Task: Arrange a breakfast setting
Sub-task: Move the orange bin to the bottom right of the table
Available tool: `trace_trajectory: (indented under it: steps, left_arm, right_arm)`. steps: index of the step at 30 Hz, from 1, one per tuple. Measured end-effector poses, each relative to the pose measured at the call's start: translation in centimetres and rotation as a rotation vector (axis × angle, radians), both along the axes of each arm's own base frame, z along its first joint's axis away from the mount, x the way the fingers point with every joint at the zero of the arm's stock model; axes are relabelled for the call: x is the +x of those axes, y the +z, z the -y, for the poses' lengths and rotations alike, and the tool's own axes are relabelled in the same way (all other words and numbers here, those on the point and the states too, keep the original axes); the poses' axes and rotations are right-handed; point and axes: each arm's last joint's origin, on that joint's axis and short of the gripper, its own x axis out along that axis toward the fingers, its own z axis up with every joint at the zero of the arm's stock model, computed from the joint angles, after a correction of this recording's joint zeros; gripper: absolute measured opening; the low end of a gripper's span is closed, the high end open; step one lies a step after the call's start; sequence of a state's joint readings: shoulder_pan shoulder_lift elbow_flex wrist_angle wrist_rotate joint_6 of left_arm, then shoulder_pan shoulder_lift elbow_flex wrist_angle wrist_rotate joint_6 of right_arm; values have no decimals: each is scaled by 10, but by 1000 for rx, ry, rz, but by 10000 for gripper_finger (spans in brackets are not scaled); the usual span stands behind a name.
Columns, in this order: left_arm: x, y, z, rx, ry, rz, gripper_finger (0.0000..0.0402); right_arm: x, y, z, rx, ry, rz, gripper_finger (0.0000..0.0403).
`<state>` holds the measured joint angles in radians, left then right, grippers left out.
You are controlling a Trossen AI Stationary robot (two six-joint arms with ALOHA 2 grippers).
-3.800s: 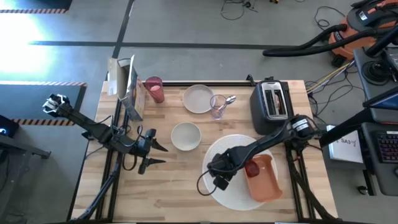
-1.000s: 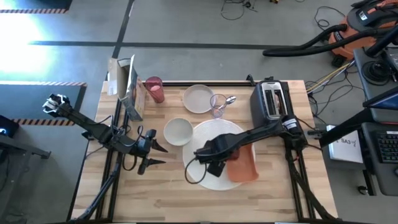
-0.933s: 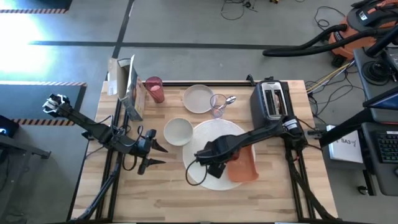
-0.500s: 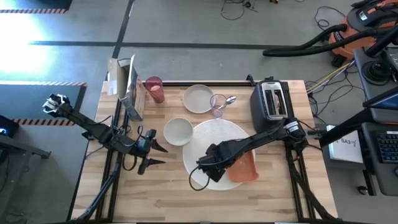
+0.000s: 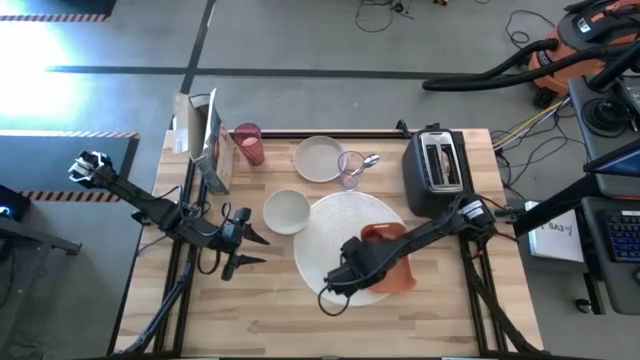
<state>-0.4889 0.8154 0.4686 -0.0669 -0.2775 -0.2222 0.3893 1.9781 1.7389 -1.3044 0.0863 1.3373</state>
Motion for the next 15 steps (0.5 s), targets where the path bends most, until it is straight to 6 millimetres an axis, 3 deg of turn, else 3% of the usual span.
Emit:
trace_trajectory:
  steps: [11,15]
  left_arm:
    - [0,0,0,21,-8,0,199]
    - [0,-1,0,25,-8,-6,199]
  right_arm:
    - [-5,-7,-8,-16,-65,6,205]
    - [-3,-13,-9,-3,-69,29,187]
